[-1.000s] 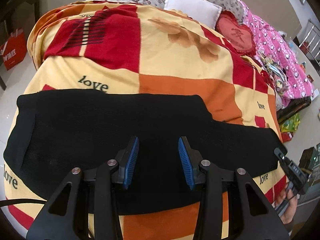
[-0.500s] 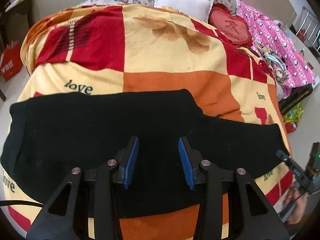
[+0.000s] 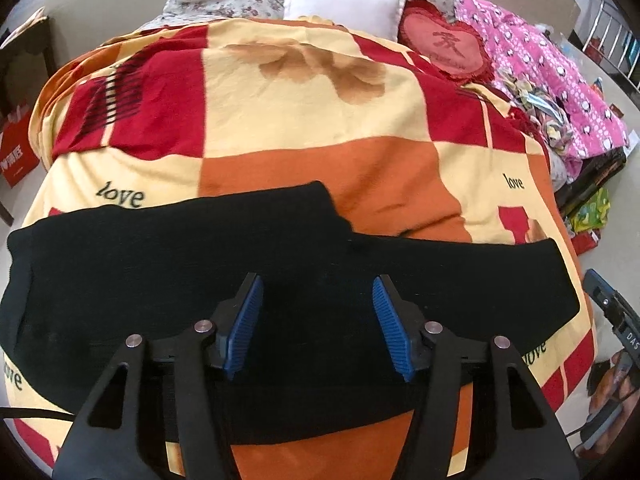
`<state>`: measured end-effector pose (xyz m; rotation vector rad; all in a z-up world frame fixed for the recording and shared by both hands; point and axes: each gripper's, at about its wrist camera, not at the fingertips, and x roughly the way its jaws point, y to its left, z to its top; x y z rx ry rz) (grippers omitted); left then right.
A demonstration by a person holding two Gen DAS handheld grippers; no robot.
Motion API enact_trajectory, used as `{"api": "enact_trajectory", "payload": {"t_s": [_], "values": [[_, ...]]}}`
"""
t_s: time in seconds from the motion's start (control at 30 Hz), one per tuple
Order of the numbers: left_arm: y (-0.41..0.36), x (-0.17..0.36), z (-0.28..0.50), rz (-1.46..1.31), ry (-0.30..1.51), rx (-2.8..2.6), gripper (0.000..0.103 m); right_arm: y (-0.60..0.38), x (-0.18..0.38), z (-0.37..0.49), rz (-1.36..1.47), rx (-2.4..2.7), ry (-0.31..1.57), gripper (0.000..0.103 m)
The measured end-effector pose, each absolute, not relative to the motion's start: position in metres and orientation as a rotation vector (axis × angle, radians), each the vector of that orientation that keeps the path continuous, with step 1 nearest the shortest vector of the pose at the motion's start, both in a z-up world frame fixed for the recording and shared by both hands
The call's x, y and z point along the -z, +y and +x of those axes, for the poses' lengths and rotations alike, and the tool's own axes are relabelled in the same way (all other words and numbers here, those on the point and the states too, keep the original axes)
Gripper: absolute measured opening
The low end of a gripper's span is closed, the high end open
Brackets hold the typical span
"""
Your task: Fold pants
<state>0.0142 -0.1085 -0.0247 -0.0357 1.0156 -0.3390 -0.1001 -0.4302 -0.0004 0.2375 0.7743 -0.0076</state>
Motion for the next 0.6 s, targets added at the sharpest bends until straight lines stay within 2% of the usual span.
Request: {"api": "enact_trajectory", "payload": {"t_s": [0.43,0.53,0.6], "values": [[-0.155,0.041,0.022,0.081,1.017,0.366,0.057,-0.409,0.050,-0.066,0.176,-0.037,0.930,0.045],[-0.160,0.043,0.027,0.089,1.017,0.374,0.067,-0.412,0.051,-0.062,0.186,-0.048,0.923,0.047],[-0.163,0.044,0.029,0.096,1.015,0.373,0.068,-0.414,0.052,-0.058,0.196,-0.057,0.924,0.049]]}}
